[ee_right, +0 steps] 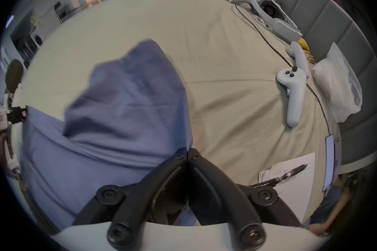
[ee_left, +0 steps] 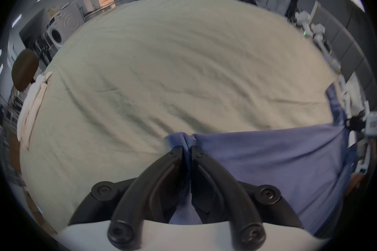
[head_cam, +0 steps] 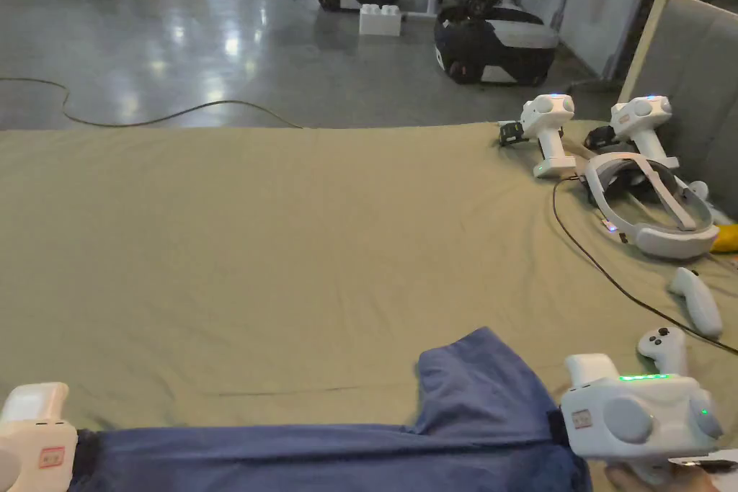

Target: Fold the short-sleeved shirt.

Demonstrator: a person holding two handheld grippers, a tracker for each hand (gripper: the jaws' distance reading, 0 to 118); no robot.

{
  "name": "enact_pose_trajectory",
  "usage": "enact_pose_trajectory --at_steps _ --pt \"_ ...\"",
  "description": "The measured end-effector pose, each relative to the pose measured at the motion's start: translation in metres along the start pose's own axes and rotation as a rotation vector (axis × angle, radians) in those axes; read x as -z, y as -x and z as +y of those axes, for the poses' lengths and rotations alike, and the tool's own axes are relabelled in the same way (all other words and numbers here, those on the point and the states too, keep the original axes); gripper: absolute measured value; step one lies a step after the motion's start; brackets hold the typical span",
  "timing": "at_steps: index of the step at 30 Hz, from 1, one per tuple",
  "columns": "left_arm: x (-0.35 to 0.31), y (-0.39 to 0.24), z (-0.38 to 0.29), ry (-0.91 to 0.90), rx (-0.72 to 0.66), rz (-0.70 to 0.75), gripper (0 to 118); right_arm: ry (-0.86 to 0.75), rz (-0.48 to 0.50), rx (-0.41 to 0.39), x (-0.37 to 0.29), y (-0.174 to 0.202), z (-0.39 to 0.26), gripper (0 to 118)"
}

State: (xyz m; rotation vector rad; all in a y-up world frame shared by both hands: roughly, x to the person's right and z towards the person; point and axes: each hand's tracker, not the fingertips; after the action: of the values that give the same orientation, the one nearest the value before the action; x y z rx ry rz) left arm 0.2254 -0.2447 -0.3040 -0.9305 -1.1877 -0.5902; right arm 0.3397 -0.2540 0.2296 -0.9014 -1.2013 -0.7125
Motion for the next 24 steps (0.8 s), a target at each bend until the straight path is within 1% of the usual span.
enact_pose_trajectory --at_steps 1,3,4,5,7,10,12,15,16,20,22,24 --pt "-0.018 0.005 -0.001 -0.036 -0.03 -0.039 8 -0.038 0.001 0.026 -0.019 -0.002 -0.002 0" --pt "-0.057 0.013 -0.013 -0.096 -0.043 -0.077 8 -0.109 0.028 0.018 -0.052 -0.005 -0.011 0" --pt "-0.064 0.027 -0.018 -0.129 -0.04 -0.109 8 -0.136 0.043 0.013 -0.07 -0.008 -0.02 0" --pt "-0.083 0.033 -0.029 -0.148 -0.047 -0.127 8 -0.168 0.061 0.017 -0.099 -0.002 -0.033 0" --pt "-0.123 0.045 -0.063 -0.192 -0.071 -0.167 8 -0.207 0.082 0.022 -0.132 -0.005 -0.061 0" --pt "-0.171 0.058 -0.123 -0.212 -0.107 -0.174 8 -0.228 0.084 0.019 -0.167 -0.008 -0.111 0" --pt "-0.177 0.071 -0.157 -0.209 -0.147 -0.169 8 -0.246 0.134 0.014 -0.176 -0.011 -0.145 0" --pt "-0.177 0.085 -0.195 -0.191 -0.225 -0.218 8 -0.212 0.114 0.007 -0.181 -0.006 -0.182 0" --pt "-0.174 0.083 -0.202 -0.18 -0.232 -0.207 8 -0.194 0.116 0.014 -0.178 -0.007 -0.194 0" --pt "-0.159 0.081 -0.222 -0.143 -0.235 -0.184 8 -0.154 0.111 0.074 -0.167 -0.003 -0.216 0" --pt "-0.152 0.081 -0.228 -0.133 -0.245 -0.179 8 -0.152 0.11 0.071 -0.16 -0.002 -0.22 0" --pt "-0.155 0.08 -0.23 -0.124 -0.241 -0.185 10 -0.15 0.087 0.053 -0.157 0.003 -0.221 1"
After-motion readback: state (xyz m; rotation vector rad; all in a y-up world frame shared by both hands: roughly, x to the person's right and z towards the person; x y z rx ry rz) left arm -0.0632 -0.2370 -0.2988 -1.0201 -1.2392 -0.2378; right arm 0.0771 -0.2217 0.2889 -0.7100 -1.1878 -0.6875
